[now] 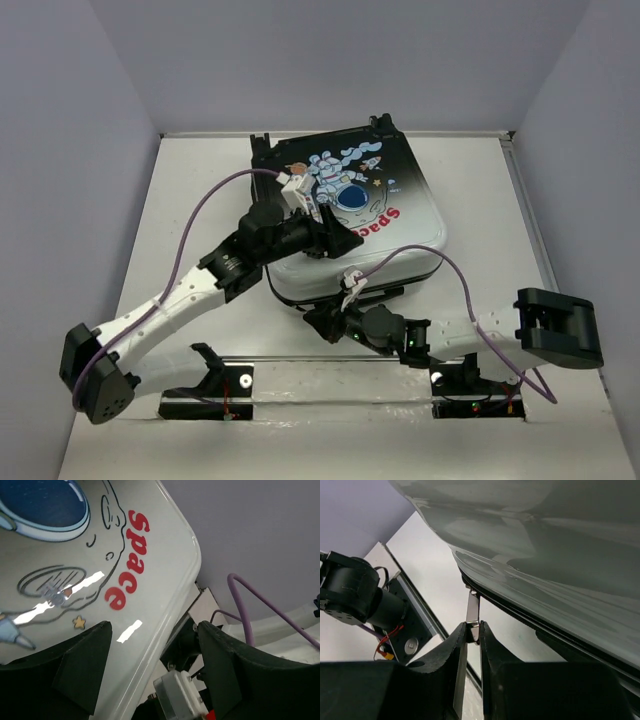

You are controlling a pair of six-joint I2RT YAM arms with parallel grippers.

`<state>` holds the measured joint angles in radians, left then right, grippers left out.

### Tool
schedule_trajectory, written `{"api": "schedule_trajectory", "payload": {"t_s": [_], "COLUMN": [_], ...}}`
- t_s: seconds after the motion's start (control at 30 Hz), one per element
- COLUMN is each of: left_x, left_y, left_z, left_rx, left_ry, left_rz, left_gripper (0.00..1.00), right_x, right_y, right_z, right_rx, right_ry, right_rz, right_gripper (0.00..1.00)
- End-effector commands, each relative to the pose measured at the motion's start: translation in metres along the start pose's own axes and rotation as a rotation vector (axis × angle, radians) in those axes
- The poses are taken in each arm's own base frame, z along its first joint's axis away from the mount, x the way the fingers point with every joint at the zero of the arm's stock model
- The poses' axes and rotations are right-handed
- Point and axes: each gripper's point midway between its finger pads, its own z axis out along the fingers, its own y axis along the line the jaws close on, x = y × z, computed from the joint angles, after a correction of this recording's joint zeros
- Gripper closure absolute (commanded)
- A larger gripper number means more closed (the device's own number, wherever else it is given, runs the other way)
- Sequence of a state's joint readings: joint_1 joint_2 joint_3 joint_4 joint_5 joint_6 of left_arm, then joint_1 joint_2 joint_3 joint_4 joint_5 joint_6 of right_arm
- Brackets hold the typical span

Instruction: Pack the luggage

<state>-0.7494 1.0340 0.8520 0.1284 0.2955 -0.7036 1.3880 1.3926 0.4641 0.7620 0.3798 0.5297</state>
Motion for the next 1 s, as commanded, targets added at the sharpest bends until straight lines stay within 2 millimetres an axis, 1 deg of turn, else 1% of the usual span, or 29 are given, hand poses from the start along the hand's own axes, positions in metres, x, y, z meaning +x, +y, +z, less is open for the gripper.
{"api": "schedule_trajectory", "payload": {"t_s": [0.0, 0.03, 0.07, 0.1, 0.13, 0.17, 0.2, 0.23, 0.27, 0.3, 0.37, 0.4, 0.43, 0.47, 0.5, 0.53, 0.6, 0.63, 0.67, 0.7, 0.73, 0.77, 0.8, 0.83, 0.87, 0.9, 0.97], "left_x": [-0.052, -0.064, -0.084, -0.094, -0.097, -0.105, -0.105, -0.088, -0.082, -0.070, -0.060, -0.049, -0.045, -0.041, -0.027, -0.031, -0.025, -0.024, -0.017, -0.021, -0.014, -0.014, -0.006, -0.009, -0.006, -0.005, -0.002], "left_y": [-0.035, -0.033, -0.024, -0.023, -0.016, -0.002, 0.006, 0.031, 0.043, 0.063, 0.081, 0.094, 0.105, 0.109, 0.112, 0.108, 0.101, 0.098, 0.097, 0.092, 0.093, 0.083, 0.086, 0.080, 0.079, 0.073, 0.066], "left_z": [0.003, -0.008, -0.023, -0.051, -0.064, -0.087, -0.098, -0.105, -0.113, -0.127, -0.139, -0.143, -0.145, -0.143, -0.131, -0.124, -0.105, -0.100, -0.091, -0.085, -0.083, -0.075, -0.070, -0.064, -0.060, -0.052, -0.043], "left_rx": [0.000, -0.044, -0.136, -0.187, -0.227, -0.288, -0.327, -0.406, -0.443, -0.504, -0.554, -0.583, -0.613, -0.614, -0.571, -0.532, -0.447, -0.420, -0.385, -0.346, -0.338, -0.269, -0.252, -0.208, -0.189, -0.144, -0.125], "left_ry": [-0.145, -0.185, -0.269, -0.305, -0.323, -0.367, -0.370, -0.311, -0.300, -0.287, -0.284, -0.268, -0.259, -0.249, -0.187, -0.198, -0.153, -0.149, -0.116, -0.130, -0.106, -0.109, -0.083, -0.100, -0.088, -0.086, -0.076], "left_rz": [0.087, 0.150, 0.169, 0.185, 0.198, 0.213, 0.216, 0.210, 0.207, 0.195, 0.184, 0.183, 0.174, 0.161, 0.153, 0.148, 0.133, 0.121, 0.107, 0.109, 0.092, 0.072, 0.049, 0.046, 0.027, 0.011, -0.001], "left_gripper": [0.18, 0.18, 0.17, 0.14, 0.13, 0.12, 0.11, 0.11, 0.10, 0.09, 0.07, 0.05, 0.04, 0.03, 0.03, 0.03, 0.02, 0.02, 0.02, 0.02, 0.02, 0.02, 0.02, 0.03, 0.04, 0.06, 0.08], "right_x": [0.018, 0.018, 0.019, 0.019, 0.020, 0.021, 0.021, 0.020, 0.021, 0.020, 0.021, 0.021, 0.020, 0.020, 0.019, 0.019, 0.018, 0.018, 0.018, 0.019, 0.019, 0.020, 0.020, 0.021, 0.022, 0.022, 0.024], "right_y": [-0.004, -0.005, -0.004, -0.003, -0.003, -0.002, -0.002, -0.001, -0.001, -0.002, -0.003, -0.002, -0.002, -0.003, -0.002, -0.002, -0.003, -0.003, -0.004, -0.004, -0.003, -0.004, -0.003, -0.004, -0.003, -0.002, 0.009], "right_z": [-0.018, -0.019, -0.019, -0.019, -0.018, -0.016, -0.016, -0.015, -0.015, -0.016, -0.017, -0.017, -0.018, -0.018, -0.019, -0.020, -0.020, -0.021, -0.021, -0.021, -0.021, -0.021, -0.020, -0.019, -0.018, -0.014, -0.010], "right_rx": [0.016, 0.019, 0.013, 0.008, 0.005, 0.004, 0.005, 0.003, 0.006, 0.006, 0.008, 0.007, 0.005, 0.007, 0.005, 0.007, 0.010, 0.011, 0.014, 0.015, 0.013, 0.014, 0.013, 0.019, 0.019, 0.022, -0.001], "right_ry": [0.084, 0.083, 0.089, 0.092, 0.096, 0.100, 0.099, 0.099, 0.101, 0.099, 0.101, 0.100, 0.099, 0.100, 0.098, 0.102, 0.101, 0.102, 0.104, 0.105, 0.106, 0.109, 0.111, 0.118, 0.121, 0.122, 0.123], "right_rz": [0.014, 0.010, 0.005, 0.003, -0.002, -0.008, -0.008, -0.008, -0.006, -0.004, -0.005, -0.003, -0.001, 0.000, 0.000, -0.002, -0.002, -0.004, -0.006, -0.006, -0.003, -0.004, -0.005, -0.008, -0.014, -0.013, -0.023], "right_gripper": [0.93, 0.93, 0.93, 0.93, 0.93, 0.93, 0.93, 0.93, 0.93, 0.93, 0.93, 0.93, 0.93, 0.93, 0.93, 0.93, 0.93, 0.93, 0.93, 0.93, 0.93, 0.93, 0.93, 0.93, 0.93, 0.93, 0.93]}}
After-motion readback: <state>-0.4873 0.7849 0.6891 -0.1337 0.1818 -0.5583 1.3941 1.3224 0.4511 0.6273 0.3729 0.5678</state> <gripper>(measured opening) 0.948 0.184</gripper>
